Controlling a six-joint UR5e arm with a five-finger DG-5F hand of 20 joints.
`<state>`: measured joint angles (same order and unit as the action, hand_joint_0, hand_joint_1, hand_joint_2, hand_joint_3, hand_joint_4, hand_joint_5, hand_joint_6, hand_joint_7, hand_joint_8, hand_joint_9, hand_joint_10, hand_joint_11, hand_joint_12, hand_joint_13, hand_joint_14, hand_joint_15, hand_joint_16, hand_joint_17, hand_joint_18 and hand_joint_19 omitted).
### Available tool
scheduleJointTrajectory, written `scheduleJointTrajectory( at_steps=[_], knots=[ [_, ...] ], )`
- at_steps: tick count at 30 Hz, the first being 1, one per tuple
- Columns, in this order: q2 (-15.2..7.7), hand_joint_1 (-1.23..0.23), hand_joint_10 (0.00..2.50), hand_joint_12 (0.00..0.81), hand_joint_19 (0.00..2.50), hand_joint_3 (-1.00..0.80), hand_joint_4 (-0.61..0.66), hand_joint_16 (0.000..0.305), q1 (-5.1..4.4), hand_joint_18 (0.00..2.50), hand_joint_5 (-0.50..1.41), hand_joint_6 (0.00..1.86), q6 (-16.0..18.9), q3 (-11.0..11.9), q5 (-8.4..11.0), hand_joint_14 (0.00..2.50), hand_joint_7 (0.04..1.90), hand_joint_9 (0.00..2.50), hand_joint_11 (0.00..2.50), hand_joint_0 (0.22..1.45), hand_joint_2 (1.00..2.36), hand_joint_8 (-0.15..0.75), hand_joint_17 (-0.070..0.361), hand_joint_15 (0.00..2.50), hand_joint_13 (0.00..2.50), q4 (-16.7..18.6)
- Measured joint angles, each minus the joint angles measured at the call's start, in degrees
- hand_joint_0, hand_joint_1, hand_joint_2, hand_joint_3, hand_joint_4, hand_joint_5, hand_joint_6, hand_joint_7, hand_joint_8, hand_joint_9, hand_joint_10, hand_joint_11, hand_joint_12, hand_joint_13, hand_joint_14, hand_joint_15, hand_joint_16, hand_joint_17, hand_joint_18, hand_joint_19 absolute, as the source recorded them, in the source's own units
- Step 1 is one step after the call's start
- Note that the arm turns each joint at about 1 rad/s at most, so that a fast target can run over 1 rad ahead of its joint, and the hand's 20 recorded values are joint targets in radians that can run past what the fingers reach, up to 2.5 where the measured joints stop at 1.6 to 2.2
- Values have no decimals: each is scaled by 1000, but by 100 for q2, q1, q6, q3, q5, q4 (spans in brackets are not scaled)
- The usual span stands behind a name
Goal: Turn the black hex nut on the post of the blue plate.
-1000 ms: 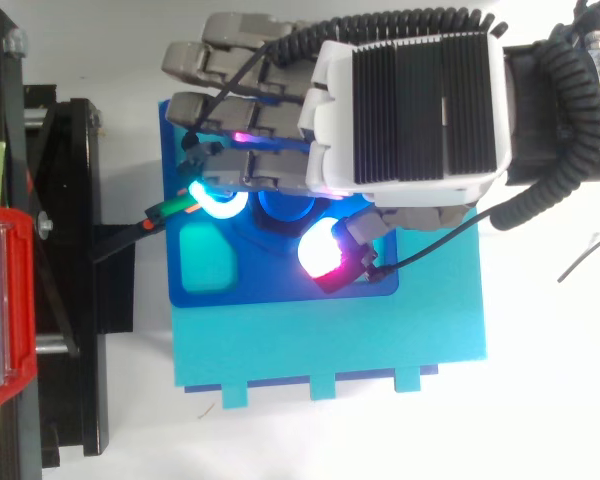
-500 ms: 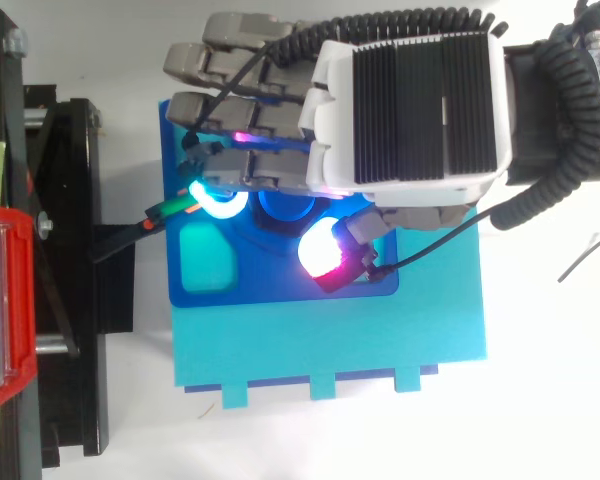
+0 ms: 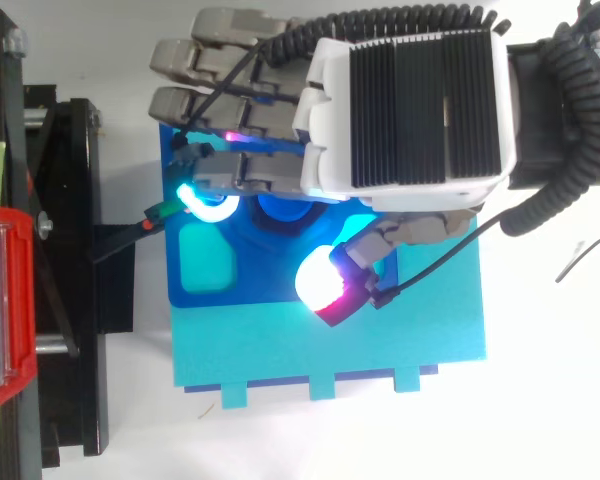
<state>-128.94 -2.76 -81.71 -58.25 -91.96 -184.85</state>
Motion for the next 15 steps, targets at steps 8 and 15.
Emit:
scheduleJointTrajectory(
  at_steps=[8, 15],
  knots=[
    [4, -627, 0, 428, 16, -500, 174, 69, -21, 0, -274, 502, 91, 419, 15, 0, 798, 78, 0, 359, 1000, 273, 155, 25, 0, -293],
    [38, -565, 1, 428, 22, -500, 183, 69, -11, 0, -271, 502, 211, 730, 17, 0, 807, 68, 0, 364, 1000, 273, 155, 25, 0, -890]
  ],
)
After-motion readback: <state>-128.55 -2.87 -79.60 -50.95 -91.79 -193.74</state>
